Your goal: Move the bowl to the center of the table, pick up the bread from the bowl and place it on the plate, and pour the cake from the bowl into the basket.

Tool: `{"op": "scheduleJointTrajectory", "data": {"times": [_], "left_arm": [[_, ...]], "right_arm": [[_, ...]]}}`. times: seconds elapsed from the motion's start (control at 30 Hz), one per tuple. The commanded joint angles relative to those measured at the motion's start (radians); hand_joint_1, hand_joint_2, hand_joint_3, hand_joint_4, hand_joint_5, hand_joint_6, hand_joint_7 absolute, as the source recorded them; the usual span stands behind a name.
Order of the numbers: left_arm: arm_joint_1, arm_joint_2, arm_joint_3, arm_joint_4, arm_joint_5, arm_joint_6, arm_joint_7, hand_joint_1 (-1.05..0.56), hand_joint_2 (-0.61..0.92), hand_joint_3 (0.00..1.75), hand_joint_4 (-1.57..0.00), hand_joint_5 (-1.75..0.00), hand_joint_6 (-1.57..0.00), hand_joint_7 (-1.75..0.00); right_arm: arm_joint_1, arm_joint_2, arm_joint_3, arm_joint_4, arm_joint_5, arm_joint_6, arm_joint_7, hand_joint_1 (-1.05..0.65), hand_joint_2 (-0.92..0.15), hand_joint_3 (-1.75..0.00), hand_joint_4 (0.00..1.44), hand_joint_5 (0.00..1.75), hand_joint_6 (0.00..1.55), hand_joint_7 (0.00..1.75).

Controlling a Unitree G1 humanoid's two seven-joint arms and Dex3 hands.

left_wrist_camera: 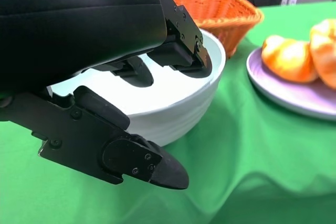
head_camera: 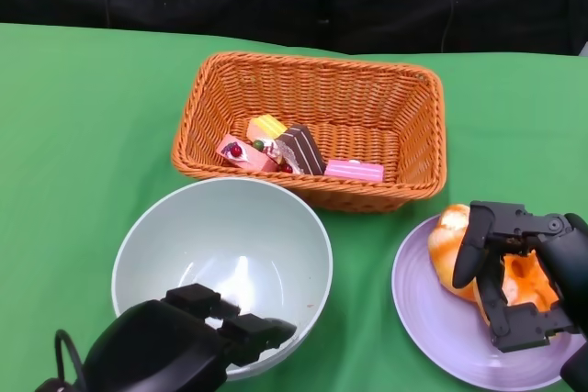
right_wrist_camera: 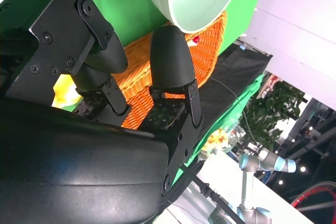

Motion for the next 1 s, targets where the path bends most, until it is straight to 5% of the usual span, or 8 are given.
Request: {"op": "scheduleJointTrajectory", "data": {"times": [0.03,0.33,0.53,0.7,0.73,0.8,0.9,1.0], "left_arm": [[0.04,-0.013,0.038,-0.062,-0.037,0.022,-0.017,-0.75,0.92,0.08,-0.19,-0.32,-0.45,-0.01],[0.088,-0.108,0.106,-0.027,-0.161,-0.123,0.18,-0.53,0.92,0.12,-0.37,-0.44,-0.58,-0.06],[0.125,-0.224,0.111,0.019,-0.297,-0.22,0.299,-0.29,0.92,0.07,-0.54,-1.0,-0.83,-0.12],[0.141,-0.284,0.108,0.046,-0.386,-0.271,0.325,-0.18,0.92,0.09,-0.62,-1.11,-0.9,-0.17],[0.144,-0.301,0.103,0.045,-0.409,-0.27,0.325,-0.18,0.92,0.13,-0.62,-1.16,-0.91,-0.24],[0.152,-0.33,0.095,0.041,-0.449,-0.263,0.323,-0.19,0.87,0.25,-0.63,-1.25,-0.75,-0.69],[0.167,-0.375,0.088,0.041,-0.491,-0.268,0.331,-0.17,0.83,0.35,-0.72,-1.33,-0.71,-0.94],[0.183,-0.408,0.083,0.037,-0.507,-0.275,0.334,-0.08,0.45,1.07,-0.81,-1.46,-0.82,-1.05]], "right_arm": [[0.016,-0.013,-0.011,-0.037,0.034,0.022,0.019,0.32,-0.27,-1.62,0.95,1.69,0.84,1.48],[0.017,-0.023,0.005,-0.052,0.138,0.018,0.115,0.28,-0.29,-1.54,0.95,1.57,0.84,1.4],[0.038,-0.017,0.017,-0.095,0.161,0.06,0.137,0.25,-0.3,-1.52,0.99,1.57,0.84,1.35],[0.056,-0.01,0.021,-0.125,0.176,0.063,0.145,0.25,-0.29,-1.54,1.0,1.59,0.85,1.34],[0.065,-0.006,0.022,-0.131,0.179,0.054,0.143,0.23,-0.28,-1.55,0.99,1.6,0.86,1.34],[0.08,0.002,0.025,-0.143,0.181,0.042,0.139,0.2,-0.24,-1.6,0.97,1.64,0.86,1.35],[0.111,0.025,0.041,-0.167,0.186,0.027,0.133,0.16,-0.22,-1.64,0.92,1.65,0.85,1.36],[0.131,0.042,0.056,-0.176,0.181,0.0,0.127,0.11,-0.22,-1.65,0.86,1.67,0.83,1.41]]}}
